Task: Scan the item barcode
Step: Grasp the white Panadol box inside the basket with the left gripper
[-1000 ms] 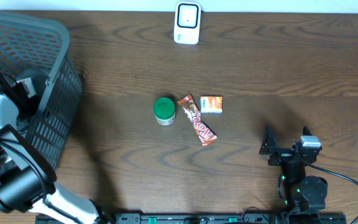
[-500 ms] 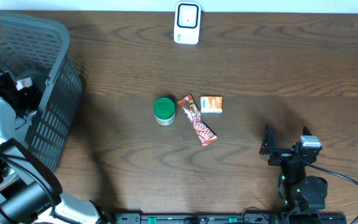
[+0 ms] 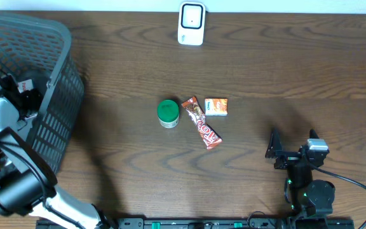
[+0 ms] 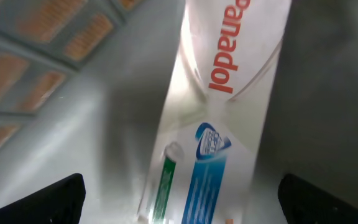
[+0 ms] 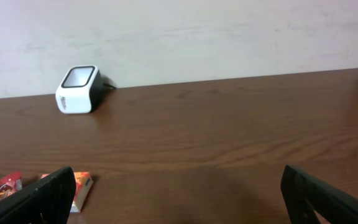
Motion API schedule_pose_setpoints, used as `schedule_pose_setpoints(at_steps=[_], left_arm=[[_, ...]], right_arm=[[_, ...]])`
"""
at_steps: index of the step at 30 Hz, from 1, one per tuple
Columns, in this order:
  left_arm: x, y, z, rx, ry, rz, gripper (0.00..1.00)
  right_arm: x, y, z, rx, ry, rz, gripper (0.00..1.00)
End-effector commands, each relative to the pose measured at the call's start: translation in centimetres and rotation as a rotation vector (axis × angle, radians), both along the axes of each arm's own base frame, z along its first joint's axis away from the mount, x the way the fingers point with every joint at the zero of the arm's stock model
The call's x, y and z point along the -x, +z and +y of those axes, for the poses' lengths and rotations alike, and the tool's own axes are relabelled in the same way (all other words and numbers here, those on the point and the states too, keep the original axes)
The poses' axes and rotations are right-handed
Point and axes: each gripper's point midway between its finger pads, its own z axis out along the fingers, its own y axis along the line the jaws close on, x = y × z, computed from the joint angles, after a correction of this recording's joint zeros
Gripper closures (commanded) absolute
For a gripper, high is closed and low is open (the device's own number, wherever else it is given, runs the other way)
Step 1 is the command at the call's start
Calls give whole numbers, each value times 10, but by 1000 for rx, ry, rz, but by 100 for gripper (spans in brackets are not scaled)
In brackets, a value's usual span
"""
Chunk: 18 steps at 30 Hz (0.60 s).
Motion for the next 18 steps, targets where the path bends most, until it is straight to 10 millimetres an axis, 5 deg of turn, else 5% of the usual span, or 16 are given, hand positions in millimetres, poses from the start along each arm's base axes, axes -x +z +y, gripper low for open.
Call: schedule_pose_setpoints(at_steps=[1, 12, 18], left_arm=[[-1, -22, -4, 27, -43, 31, 1], [-7, -66, -23, 58, -174, 105, 2], [-2, -87, -26, 87, -169, 143, 26]], right_arm=[[0, -1, 0, 13, 1, 4, 1], [0, -1, 0, 13, 1, 4, 1], [0, -1, 0, 13, 1, 4, 1]])
